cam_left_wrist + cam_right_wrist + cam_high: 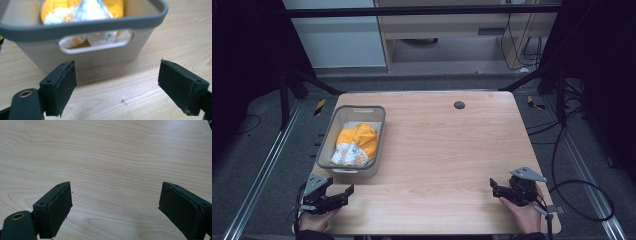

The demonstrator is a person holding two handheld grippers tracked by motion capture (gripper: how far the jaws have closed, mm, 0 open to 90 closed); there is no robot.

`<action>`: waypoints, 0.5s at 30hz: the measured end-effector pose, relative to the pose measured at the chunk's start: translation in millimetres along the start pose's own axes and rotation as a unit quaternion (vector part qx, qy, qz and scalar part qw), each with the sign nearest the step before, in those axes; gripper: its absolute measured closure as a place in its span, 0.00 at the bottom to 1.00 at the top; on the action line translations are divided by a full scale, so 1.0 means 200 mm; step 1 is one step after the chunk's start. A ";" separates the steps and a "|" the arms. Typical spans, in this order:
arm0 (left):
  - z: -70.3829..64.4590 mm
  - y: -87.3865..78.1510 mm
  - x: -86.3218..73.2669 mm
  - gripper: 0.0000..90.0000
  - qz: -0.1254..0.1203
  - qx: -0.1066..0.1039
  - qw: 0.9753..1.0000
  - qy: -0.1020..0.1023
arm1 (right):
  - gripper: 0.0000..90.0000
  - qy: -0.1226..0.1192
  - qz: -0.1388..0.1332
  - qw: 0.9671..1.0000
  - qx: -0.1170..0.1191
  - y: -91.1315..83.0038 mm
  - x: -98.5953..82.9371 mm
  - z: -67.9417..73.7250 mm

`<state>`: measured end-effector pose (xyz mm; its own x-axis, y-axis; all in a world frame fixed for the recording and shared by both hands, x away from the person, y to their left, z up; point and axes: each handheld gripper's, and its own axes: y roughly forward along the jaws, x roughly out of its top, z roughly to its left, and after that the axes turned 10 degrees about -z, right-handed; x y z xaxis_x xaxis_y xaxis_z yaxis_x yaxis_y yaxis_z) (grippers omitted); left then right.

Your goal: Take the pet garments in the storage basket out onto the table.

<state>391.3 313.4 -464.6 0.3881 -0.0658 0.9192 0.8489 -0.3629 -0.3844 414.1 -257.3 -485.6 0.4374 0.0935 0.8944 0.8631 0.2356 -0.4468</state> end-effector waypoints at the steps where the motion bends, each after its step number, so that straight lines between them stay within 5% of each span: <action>1: 0.00 -0.01 0.01 0.16 -0.005 -0.001 1.000 -0.003 | 0.13 0.005 -0.001 1.000 0.001 0.00 0.00 -0.01; 15: 0.00 -0.07 0.07 0.17 -0.028 0.004 1.000 -0.005 | 0.13 -0.003 -0.002 1.000 0.010 -0.01 -0.01 0.00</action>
<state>385.6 317.4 -445.8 0.3436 -0.0356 0.9384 0.8724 -0.3579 -0.3330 411.9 -257.6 -486.2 0.4319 0.0976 0.8966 0.8600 0.2549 -0.4420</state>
